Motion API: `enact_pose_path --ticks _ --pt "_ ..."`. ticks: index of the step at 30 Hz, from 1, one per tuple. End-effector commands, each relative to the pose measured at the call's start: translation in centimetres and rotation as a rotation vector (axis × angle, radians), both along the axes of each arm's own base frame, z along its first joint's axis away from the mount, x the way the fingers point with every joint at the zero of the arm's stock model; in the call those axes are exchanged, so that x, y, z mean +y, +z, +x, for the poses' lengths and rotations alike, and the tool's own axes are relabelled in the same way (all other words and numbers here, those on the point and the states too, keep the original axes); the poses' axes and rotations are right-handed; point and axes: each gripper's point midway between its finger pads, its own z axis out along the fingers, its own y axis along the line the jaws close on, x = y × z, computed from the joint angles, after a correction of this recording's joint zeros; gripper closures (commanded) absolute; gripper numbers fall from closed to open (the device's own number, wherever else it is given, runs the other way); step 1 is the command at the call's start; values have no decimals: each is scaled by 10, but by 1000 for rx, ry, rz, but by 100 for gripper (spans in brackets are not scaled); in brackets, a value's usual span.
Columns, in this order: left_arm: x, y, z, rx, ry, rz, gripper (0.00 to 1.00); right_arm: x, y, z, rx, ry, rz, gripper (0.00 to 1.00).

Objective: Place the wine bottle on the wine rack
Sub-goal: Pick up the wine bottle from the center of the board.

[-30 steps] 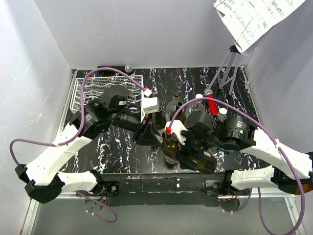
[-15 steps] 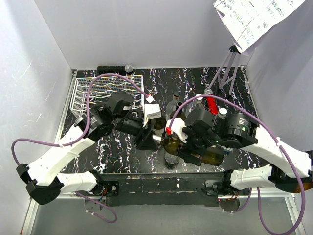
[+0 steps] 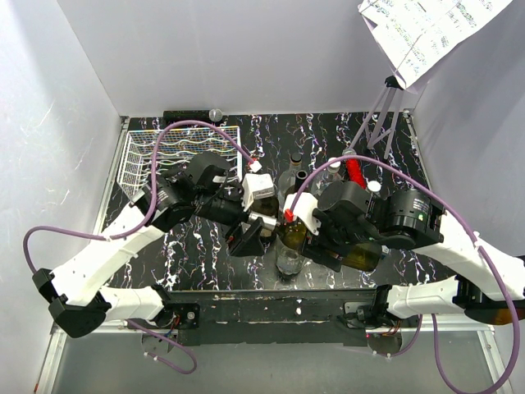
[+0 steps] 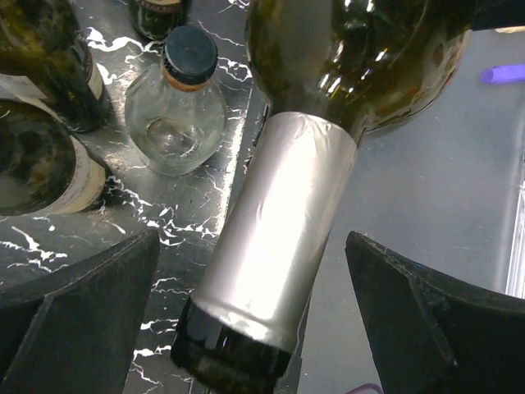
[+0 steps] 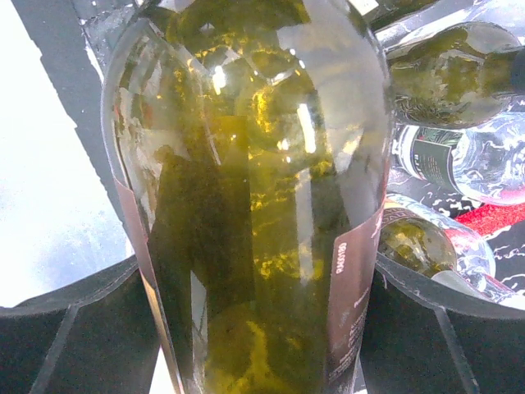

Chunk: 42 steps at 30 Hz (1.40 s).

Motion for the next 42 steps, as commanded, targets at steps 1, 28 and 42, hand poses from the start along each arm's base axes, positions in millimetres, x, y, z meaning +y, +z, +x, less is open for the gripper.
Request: enact_pose_path --ticks 1,28,42 --pt "13 22 0 -103 23 -30 2 7 22 -3 -26 25 96 99" --pt "-5 4 -63 172 -207 -63 18 31 -4 -23 -87 218 6 99" --pt "-4 -8 -58 146 -193 -6 7 47 -1 -31 -87 269 42 99"
